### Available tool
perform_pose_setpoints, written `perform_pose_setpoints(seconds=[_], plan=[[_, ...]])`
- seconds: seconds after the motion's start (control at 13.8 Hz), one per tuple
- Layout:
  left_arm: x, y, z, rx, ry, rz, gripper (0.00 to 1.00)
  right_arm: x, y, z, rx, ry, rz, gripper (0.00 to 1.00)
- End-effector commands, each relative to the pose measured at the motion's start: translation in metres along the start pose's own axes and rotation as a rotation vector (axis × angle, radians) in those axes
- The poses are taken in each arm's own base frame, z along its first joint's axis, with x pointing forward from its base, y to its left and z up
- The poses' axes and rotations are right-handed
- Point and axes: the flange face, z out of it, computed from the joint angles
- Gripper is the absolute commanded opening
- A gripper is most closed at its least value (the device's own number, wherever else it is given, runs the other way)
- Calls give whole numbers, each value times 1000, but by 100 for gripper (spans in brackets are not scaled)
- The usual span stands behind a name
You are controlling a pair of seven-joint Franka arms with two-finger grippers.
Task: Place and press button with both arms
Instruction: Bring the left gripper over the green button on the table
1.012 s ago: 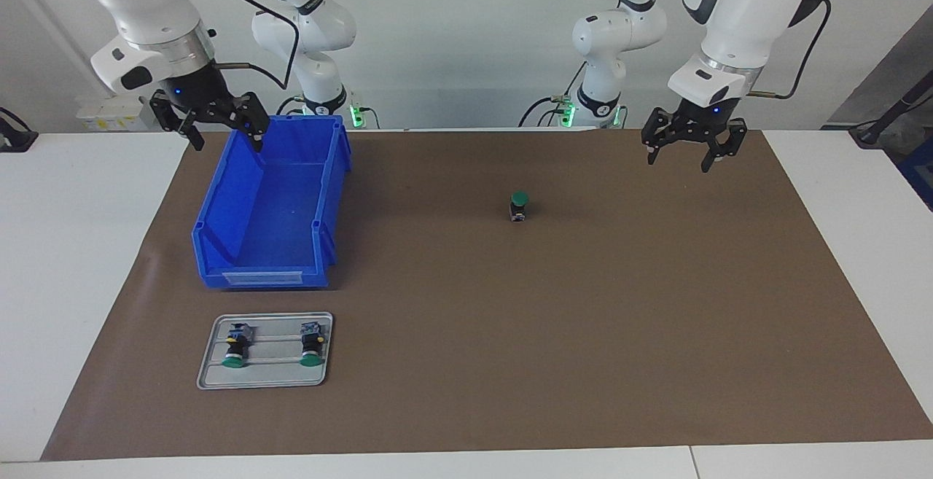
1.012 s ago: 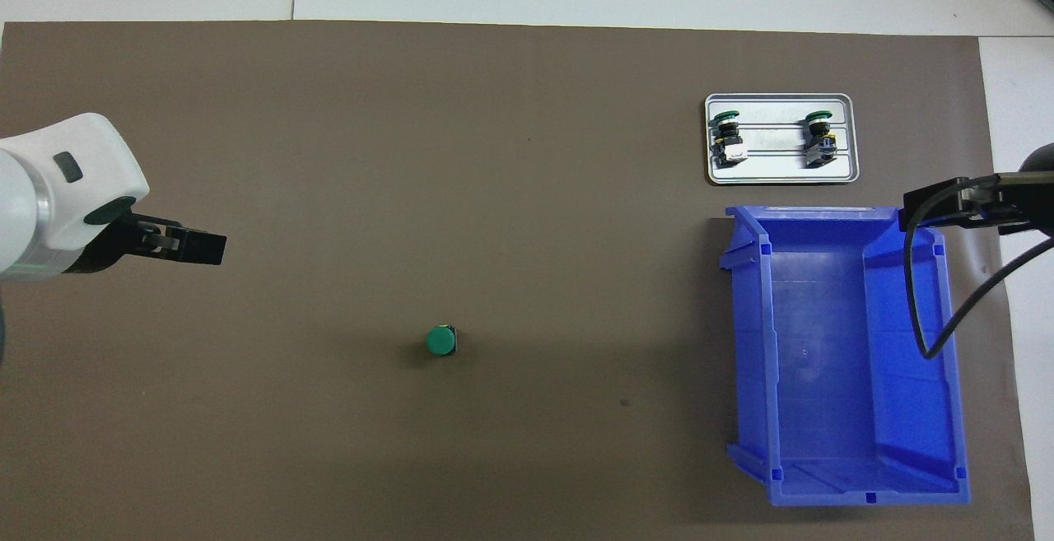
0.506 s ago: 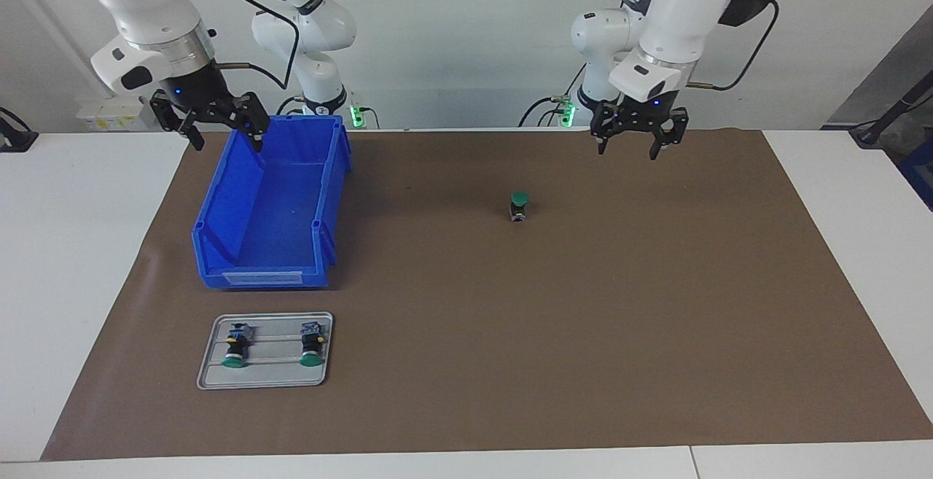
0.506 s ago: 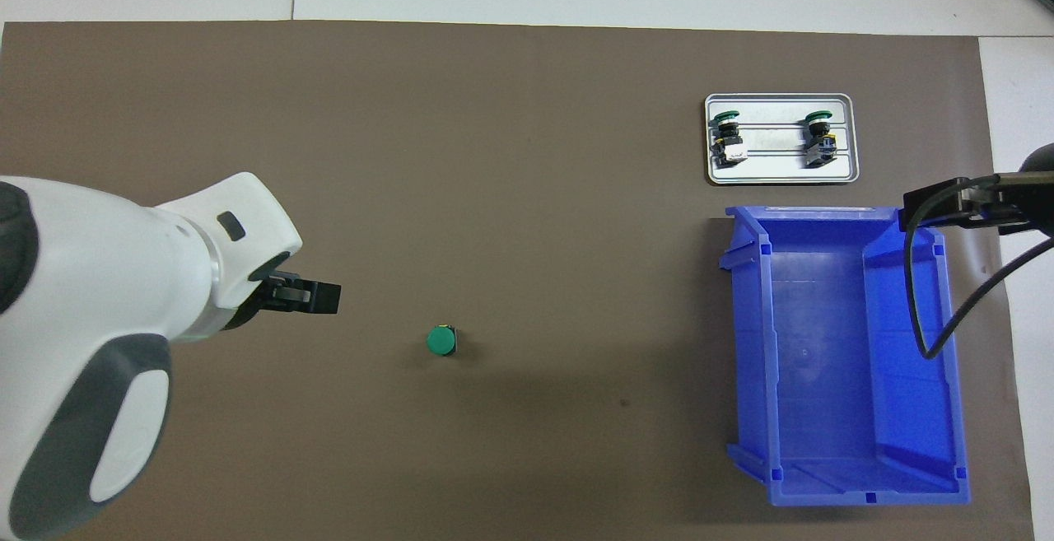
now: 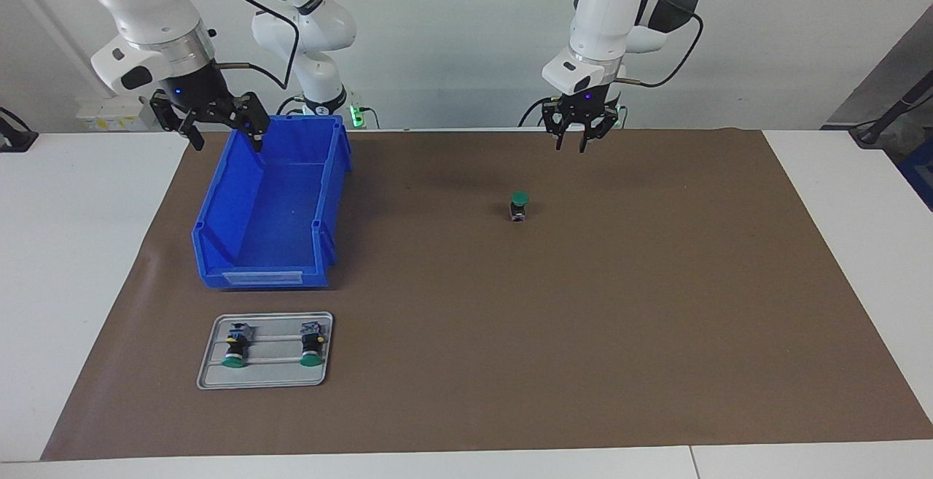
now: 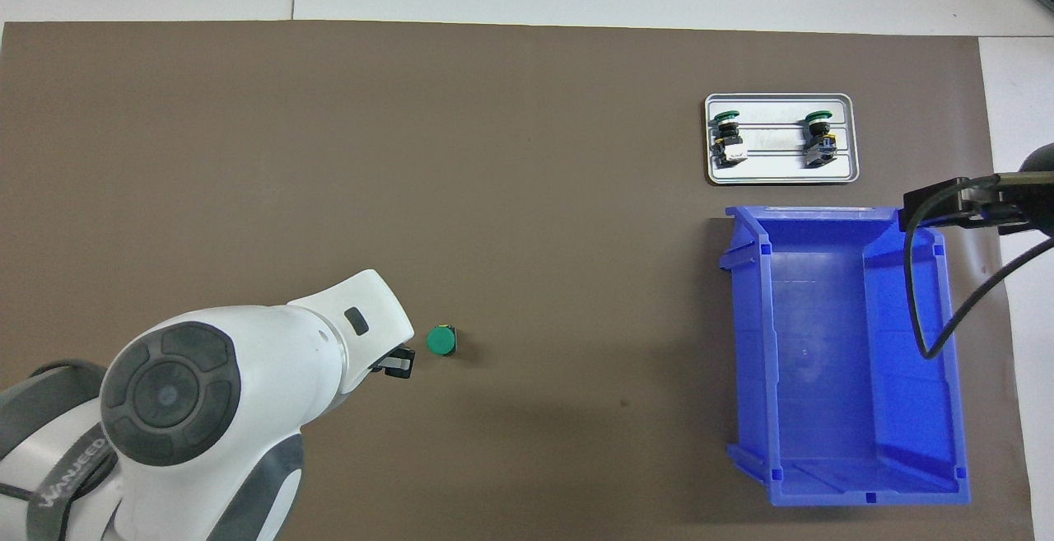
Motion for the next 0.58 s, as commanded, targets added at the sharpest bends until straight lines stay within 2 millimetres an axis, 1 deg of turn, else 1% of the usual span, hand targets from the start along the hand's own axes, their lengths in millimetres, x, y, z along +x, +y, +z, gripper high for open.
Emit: perform_pose_setpoints(seconds=[0.0, 0.07, 0.14, 0.29, 0.36, 0.43, 0.51], plan=[[7, 13, 35, -43, 42, -13, 10, -6, 1, 0, 21, -8, 14, 100], [9, 17, 45, -48, 33, -23, 7, -6, 1, 0, 21, -8, 14, 100], [12, 17, 60, -52, 17, -28, 6, -6, 1, 0, 21, -8, 14, 100], [15, 17, 77, -57, 1, -59, 5, -6, 1, 0, 21, -8, 14, 100], [14, 17, 81, -56, -7, -69, 5, -6, 1, 0, 21, -6, 14, 100], [11, 24, 87, -57, -19, -57, 5, -6, 1, 0, 21, -6, 14, 100], [10, 26, 92, -56, -29, -55, 5, -6, 1, 0, 21, -6, 14, 100]])
